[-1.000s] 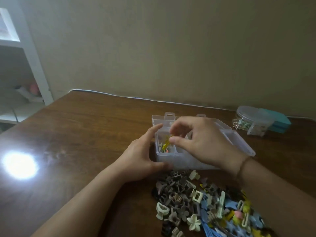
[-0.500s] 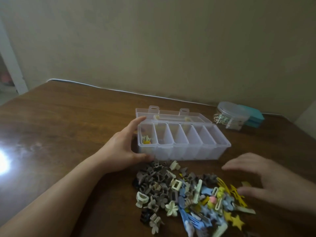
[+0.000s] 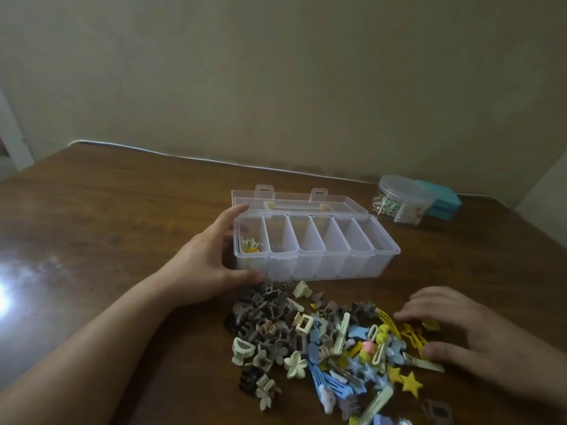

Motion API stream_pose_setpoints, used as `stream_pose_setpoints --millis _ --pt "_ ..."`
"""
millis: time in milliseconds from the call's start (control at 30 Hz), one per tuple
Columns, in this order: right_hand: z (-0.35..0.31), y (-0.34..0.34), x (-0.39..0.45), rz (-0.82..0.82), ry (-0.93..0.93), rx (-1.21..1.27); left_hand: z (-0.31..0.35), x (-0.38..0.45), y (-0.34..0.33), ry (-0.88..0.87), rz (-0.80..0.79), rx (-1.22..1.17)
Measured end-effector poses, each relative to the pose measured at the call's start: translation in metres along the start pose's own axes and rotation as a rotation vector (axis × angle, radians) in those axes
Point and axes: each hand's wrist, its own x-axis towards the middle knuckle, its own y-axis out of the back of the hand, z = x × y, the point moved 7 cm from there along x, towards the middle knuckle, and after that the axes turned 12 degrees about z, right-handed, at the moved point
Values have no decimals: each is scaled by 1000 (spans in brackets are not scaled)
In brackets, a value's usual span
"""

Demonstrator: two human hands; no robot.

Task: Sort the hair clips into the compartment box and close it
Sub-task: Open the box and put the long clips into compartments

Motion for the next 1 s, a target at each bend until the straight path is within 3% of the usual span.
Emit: stream_pose_setpoints --millis 233,533,700,900,1000 --pt "-4 -8 4 -30 16 39 2 1 0 -1 -5 7" --pt "-1 -2 -2 70 31 -6 2 0 0 3 -9 11" --pt "-7 4 5 163 91 -94 4 0 1 9 -9 5" --pt "-43 46 32 489 99 41 3 -1 3 11 -9 -7" --pt "-70 47 50 449 151 24 3 -1 2 8 -14 -11"
